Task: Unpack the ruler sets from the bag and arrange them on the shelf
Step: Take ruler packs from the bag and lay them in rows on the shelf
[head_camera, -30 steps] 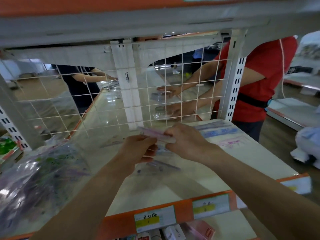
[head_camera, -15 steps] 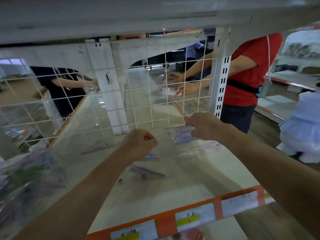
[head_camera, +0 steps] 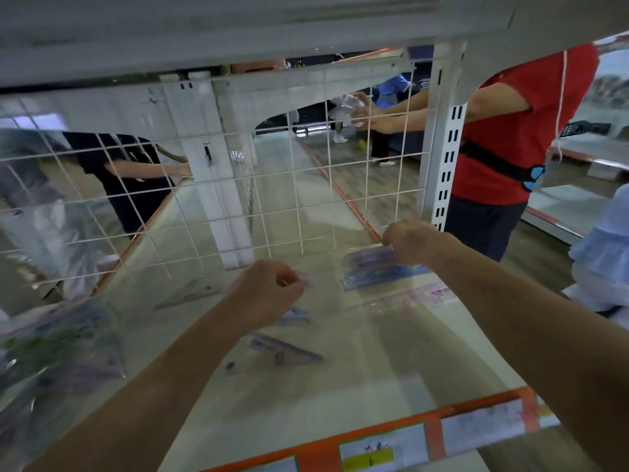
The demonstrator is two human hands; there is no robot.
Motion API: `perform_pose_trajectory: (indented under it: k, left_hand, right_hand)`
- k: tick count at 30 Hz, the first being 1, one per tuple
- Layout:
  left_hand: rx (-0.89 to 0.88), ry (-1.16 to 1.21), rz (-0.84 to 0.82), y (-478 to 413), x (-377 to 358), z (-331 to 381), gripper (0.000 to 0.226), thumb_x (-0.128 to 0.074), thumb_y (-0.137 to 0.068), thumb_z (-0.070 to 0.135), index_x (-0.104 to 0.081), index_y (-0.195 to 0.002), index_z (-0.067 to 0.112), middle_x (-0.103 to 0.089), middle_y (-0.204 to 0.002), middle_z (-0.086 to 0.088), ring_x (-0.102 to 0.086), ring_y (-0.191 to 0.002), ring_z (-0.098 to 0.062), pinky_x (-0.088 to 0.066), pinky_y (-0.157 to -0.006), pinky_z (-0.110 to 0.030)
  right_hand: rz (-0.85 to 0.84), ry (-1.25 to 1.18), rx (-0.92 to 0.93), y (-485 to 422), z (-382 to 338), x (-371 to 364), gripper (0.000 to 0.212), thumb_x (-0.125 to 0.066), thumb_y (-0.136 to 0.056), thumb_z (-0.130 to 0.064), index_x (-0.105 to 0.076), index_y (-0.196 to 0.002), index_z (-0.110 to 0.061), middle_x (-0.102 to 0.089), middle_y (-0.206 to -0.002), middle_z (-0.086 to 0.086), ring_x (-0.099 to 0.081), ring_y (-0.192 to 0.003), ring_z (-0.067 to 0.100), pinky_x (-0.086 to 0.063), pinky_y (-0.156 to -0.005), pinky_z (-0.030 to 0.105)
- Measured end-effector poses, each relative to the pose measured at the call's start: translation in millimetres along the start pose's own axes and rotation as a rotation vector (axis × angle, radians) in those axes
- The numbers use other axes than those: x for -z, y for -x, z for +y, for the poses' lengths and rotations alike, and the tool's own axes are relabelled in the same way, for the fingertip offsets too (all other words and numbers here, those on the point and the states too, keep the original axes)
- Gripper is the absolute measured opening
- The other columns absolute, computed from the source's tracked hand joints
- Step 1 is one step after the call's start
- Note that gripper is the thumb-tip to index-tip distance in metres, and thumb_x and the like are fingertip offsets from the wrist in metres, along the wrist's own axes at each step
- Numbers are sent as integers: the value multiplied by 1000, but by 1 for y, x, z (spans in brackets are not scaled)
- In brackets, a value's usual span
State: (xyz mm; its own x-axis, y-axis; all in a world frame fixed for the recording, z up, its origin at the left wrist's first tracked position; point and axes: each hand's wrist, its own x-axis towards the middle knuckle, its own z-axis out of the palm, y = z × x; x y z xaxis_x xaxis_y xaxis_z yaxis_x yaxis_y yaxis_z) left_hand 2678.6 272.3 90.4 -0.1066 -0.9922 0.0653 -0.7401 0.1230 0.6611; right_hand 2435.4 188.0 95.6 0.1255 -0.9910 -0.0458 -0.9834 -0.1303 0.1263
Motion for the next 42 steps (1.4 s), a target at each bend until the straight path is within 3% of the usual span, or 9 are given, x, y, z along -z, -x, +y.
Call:
perform_pose_trajectory:
  k: [4,10,14,16,22,26,29,39,42]
  left_hand:
    - [-32,-5,16,4,2,3,24,-63,-86,19,-63,-67,34,-52,-55,29,-50,-55,5,-42,-62,-20]
    - [-34,5,19,7,6,6,27,-61,-86,17,-64,-65,35,-55,-66,32,-54,-59,3,-47,-64,-21]
    - [-18,-3,13,10,8,3,15,-59,-85,11,-72,-78,14,-59,-73,27,-57,-59,5,-53,-69,-26]
    - [-15,-6,18,12,11,2,18,-59,-85,9,-70,-73,16,-58,-64,24,-54,-52,11,-49,-62,-16]
    - [54,-21,74,20,23,-10,14,-60,-83,15,-71,-82,6,-65,-74,-8,-59,-67,-19,-49,-65,-30]
    - [94,-6,105,34,40,-23,14,-60,-81,12,-69,-73,5,-60,-66,-6,-55,-61,-19,-45,-60,-28]
    - [143,-9,141,48,55,-37,20,-60,-81,15,-63,-63,22,-61,-64,1,-58,-61,-17,-48,-61,-26]
    - [301,-27,272,111,121,-88,15,-58,-87,15,-70,-94,10,-64,-84,-6,-63,-68,-20,-50,-53,-23]
    - [343,-1,356,132,142,-108,16,-58,-85,10,-71,-91,1,-63,-77,-7,-58,-69,-18,-50,-65,-28]
  right_hand:
    - [-27,28,5,0,-1,-1,37,-50,-86,0,-55,-122,-9,-59,-118,13,-57,-107,30,-48,-86,34]
    - [11,4,22,6,-7,4,39,-51,-90,-4,-54,-128,-12,-57,-125,10,-56,-112,28,-47,-96,36]
    - [62,-16,87,14,-29,14,31,-55,-90,-10,-61,-121,-14,-60,-125,6,-57,-113,26,-47,-96,36]
    - [105,-15,130,20,-45,19,31,-57,-92,-19,-61,-123,-18,-59,-128,4,-55,-118,24,-45,-98,33]
    - [136,-57,275,52,-103,42,36,-52,-91,-15,-56,-127,-19,-54,-133,6,-50,-123,26,-41,-97,34]
    - [144,-47,363,65,-147,52,27,-52,-92,-16,-63,-116,-15,-62,-117,6,-58,-111,27,-48,-89,34]
    - [130,-56,413,68,-172,52,26,-49,-89,-10,-65,-109,-14,-63,-107,6,-60,-103,27,-44,-76,29]
    - [52,-164,638,85,-255,57,35,-51,-93,-28,-56,-127,-27,-54,-129,-1,-49,-121,20,-39,-91,28]
    - [16,-235,713,94,-281,58,32,-53,-92,-27,-59,-124,-25,-57,-125,-3,-51,-118,18,-40,-90,26]
